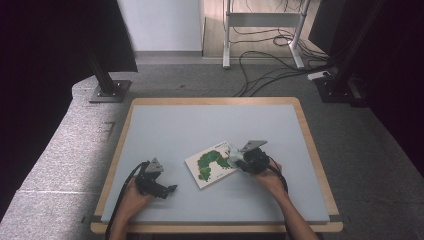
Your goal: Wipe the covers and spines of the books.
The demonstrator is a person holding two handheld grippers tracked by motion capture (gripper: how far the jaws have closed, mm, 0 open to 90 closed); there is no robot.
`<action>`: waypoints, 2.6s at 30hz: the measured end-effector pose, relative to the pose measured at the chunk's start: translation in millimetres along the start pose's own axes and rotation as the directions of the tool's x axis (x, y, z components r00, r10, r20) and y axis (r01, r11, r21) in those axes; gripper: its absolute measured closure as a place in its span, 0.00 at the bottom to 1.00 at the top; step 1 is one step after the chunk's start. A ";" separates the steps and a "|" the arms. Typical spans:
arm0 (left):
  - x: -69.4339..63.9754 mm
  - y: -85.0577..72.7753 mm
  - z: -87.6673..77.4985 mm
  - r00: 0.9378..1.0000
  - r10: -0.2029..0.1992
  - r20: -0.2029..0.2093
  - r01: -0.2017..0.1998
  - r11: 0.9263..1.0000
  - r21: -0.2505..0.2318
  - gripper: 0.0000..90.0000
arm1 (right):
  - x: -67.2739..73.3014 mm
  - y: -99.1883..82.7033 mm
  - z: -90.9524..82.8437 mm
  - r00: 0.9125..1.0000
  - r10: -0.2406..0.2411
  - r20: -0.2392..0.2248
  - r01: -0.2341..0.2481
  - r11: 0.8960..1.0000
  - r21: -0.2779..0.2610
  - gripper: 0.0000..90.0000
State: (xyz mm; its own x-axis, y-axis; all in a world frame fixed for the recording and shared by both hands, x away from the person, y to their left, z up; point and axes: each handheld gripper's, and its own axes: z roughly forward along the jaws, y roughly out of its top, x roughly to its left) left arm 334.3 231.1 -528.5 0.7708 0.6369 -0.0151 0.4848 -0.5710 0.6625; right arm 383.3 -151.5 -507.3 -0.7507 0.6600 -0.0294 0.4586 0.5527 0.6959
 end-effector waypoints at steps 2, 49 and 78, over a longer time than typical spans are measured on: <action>0.0 0.0 0.0 1.000 0.000 0.000 0.000 1.000 0.000 0.00 | 2.9 1.1 0.5 1.000 -0.012 -0.002 0.012 1.000 0.002 0.80; -0.4 -0.3 0.3 1.000 0.004 -0.002 -0.004 1.000 0.000 0.00 | 106.4 57.7 45.8 0.949 -0.179 -0.261 0.177 0.984 -0.029 0.80; -0.5 -0.3 0.4 1.000 0.003 -0.003 -0.003 1.000 0.000 0.00 | 39.8 38.4 35.5 0.989 -0.045 -0.144 0.043 0.999 -0.017 0.80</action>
State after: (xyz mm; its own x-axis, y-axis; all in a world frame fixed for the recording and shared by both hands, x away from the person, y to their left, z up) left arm 333.9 230.8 -528.9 0.7709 0.6368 -0.0106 0.4824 -0.5730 0.6626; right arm 387.9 -85.9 -507.3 -0.8310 0.5545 0.0429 0.4181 0.5718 0.7058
